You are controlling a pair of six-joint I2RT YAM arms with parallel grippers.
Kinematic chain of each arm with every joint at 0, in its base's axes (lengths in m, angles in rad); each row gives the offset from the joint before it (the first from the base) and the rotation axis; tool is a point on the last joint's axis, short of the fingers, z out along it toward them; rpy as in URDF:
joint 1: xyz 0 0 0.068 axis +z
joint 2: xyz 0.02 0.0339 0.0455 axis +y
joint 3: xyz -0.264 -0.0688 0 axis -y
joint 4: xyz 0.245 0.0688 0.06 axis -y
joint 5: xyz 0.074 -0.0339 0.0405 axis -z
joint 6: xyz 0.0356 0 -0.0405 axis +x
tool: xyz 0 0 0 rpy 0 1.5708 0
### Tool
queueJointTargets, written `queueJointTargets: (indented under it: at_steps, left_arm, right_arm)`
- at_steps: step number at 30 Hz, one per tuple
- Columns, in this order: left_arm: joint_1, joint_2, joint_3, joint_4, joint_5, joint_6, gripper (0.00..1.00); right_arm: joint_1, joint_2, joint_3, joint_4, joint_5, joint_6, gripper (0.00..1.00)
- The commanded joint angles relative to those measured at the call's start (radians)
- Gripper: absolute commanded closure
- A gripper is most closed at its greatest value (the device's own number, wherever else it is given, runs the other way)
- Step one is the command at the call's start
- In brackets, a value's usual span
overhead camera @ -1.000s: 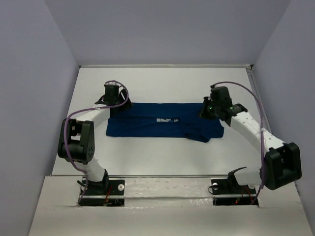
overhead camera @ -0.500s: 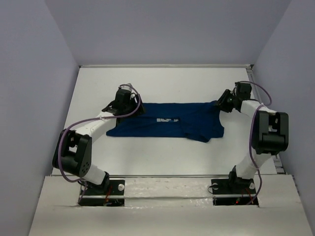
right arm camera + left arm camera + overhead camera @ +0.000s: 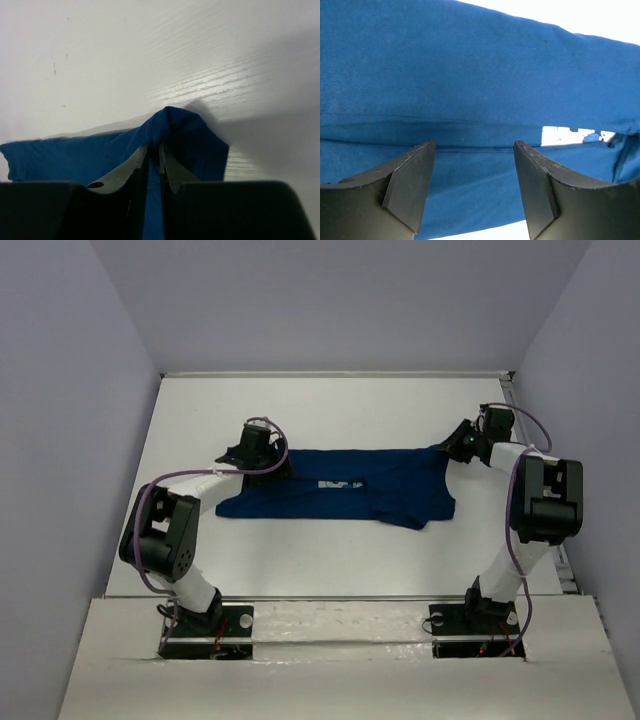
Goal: Fold and stack the t-shirts
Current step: Fold the other side of the tshirt into a rectangle
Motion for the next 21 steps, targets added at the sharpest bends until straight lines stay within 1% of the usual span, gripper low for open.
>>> queueJointTargets:
  at_steps: [1,3,4,7,16,18,20,21]
  left_arm:
    - [0.001,0.008,0.000,0.022,-0.037,0.013,0.36]
    - [0.001,0.008,-0.029,0.036,-0.037,0.006,0.36]
    - [0.001,0.010,-0.046,0.042,-0.040,0.002,0.36]
    - [0.010,0.013,-0.069,0.046,-0.042,-0.001,0.36]
    - [0.021,0.011,-0.115,0.034,-0.059,0.005,0.36]
    - [0.021,0.008,-0.117,0.031,-0.090,0.008,0.36]
    - [0.021,0.004,-0.115,0.025,-0.085,0.005,0.36]
    - [0.021,-0.005,-0.117,0.023,-0.080,0.003,0.36]
  right_arm:
    - [-0.004,-0.043,0.029,0.046,0.047,0.002,0.89]
    - [-0.004,-0.048,0.040,0.032,0.064,-0.008,0.98]
    - [-0.004,-0.042,0.064,0.015,0.067,-0.014,1.00]
    - [-0.004,-0.015,0.110,-0.029,0.105,-0.027,1.00]
    - [-0.004,0.080,0.262,-0.063,0.104,-0.065,1.00]
    - [-0.004,0.104,0.290,-0.060,0.107,-0.077,1.00]
    - [-0.004,0.123,0.319,-0.086,0.110,-0.088,0.98]
    - [-0.004,0.142,0.333,-0.098,0.120,-0.094,0.95]
